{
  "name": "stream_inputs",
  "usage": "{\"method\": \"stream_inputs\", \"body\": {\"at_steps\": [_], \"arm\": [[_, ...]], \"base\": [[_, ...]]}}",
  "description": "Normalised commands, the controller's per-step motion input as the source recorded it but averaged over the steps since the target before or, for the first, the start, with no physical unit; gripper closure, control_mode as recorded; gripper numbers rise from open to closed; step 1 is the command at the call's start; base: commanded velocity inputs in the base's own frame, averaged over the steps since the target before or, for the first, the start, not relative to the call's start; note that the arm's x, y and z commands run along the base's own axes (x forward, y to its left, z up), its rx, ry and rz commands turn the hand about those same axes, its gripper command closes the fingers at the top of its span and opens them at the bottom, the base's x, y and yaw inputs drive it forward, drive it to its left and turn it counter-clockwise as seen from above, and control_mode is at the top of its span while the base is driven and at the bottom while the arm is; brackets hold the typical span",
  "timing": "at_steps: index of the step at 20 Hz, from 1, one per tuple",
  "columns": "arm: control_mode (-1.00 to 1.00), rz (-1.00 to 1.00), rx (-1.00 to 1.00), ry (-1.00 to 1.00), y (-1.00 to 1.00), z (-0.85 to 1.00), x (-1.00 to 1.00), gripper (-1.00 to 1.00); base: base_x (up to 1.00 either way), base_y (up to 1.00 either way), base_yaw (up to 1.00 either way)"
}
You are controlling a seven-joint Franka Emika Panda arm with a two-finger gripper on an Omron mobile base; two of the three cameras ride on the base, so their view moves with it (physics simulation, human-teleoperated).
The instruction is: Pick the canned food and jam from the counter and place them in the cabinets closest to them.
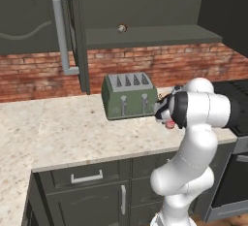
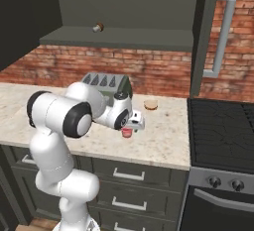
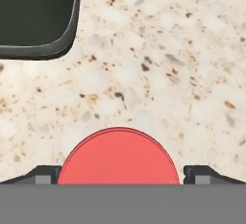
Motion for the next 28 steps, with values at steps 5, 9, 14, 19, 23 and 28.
{"method": "stream_inputs", "body": {"at_steps": [5, 9, 14, 19, 23, 28], "arm": [[-1.00, 0.01, -0.04, 0.02, 0.00, -0.47, -0.20, -1.00], [-1.00, 0.01, -0.03, 0.00, 0.00, -0.21, -0.05, 1.00], [-1.00, 0.00, 0.00, 0.00, 0.00, 0.00, 0.00, 1.00], [-1.00, -0.01, 0.01, -0.04, 0.00, 0.30, -0.02, 1.00], [-1.00, -0.02, 0.02, -0.01, 0.00, 0.58, -0.02, 1.00], [-1.00, -0.02, 0.01, 0.00, 0.00, 0.61, -0.06, 1.00]], "base": [[0.00, 0.00, 0.00], [0.00, 0.00, 0.00], [0.00, 0.00, 0.00], [0.00, 0.00, 0.00], [0.00, 0.00, 0.00], [0.00, 0.00, 0.00]]}}
